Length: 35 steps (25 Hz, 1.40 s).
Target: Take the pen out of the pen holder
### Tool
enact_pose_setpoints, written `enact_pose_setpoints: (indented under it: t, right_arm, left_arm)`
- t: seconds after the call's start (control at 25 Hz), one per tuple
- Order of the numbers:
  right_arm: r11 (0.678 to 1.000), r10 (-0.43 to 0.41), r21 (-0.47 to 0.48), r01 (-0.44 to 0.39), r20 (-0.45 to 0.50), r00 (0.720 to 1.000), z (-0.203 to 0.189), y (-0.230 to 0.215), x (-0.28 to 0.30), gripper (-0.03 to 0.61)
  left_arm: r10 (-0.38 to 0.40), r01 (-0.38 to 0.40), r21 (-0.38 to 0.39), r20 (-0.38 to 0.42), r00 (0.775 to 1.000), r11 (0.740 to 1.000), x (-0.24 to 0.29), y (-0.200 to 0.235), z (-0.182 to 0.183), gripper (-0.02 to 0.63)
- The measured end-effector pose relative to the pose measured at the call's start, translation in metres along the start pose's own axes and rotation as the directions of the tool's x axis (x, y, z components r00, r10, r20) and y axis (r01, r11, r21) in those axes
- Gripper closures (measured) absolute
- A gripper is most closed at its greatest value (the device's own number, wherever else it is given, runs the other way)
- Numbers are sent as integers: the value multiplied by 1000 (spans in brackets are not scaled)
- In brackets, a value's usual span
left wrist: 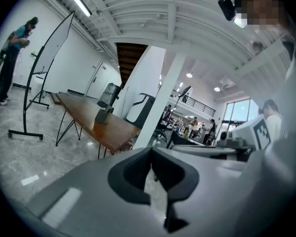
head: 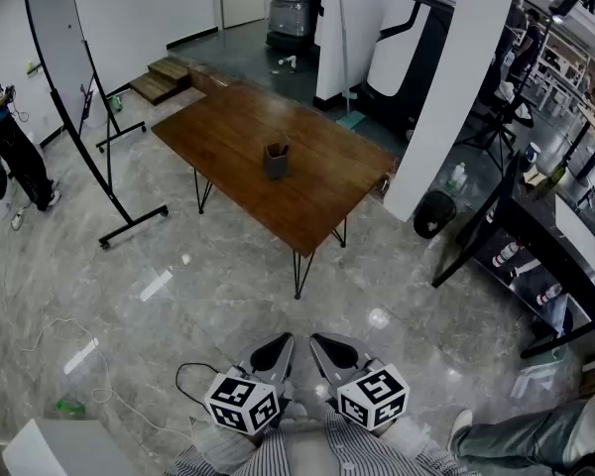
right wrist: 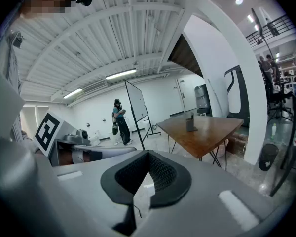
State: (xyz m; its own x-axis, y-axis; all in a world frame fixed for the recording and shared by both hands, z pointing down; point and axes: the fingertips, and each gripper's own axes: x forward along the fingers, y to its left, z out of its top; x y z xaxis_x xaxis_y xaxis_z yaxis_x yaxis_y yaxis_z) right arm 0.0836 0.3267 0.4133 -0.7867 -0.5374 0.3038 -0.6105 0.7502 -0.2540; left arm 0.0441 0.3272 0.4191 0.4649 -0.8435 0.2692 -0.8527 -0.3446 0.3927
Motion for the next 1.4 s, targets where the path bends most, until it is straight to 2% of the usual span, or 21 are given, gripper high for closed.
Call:
enact_pose_setpoints:
  t: [0.4, 0.6, 0.76, 0.96, 1.12, 1.4]
  right_arm:
    - [999, -36, -2, 36, 30, 999, 29, -57, 60, 586]
    - [998, -65, 3, 65, 68, 996, 71, -92, 118, 586]
    - [998, -67, 16, 66, 88, 994, 110, -122, 169, 586]
    - [996, -93, 22, 91, 113, 989, 150, -160, 227, 586]
    - [994, -105, 51, 100, 114, 988, 165, -187, 265, 586]
    - [987, -121, 119, 107, 120, 985, 170, -226, 288, 586]
  left_arm:
    - [-48, 47, 30, 35, 998, 998, 72, 49, 42, 615]
    - [-59, 57, 47, 37, 998, 997, 111, 97, 86, 615]
    - [-34, 31, 42, 83, 996, 999, 145, 143, 138, 615]
    - [-72, 68, 57, 77, 994, 996, 195, 185, 181, 615]
    - [-88, 85, 48, 50, 995, 995, 230, 214, 194, 615]
    - [-99, 99, -19, 35, 994, 995, 272, 237, 203, 615]
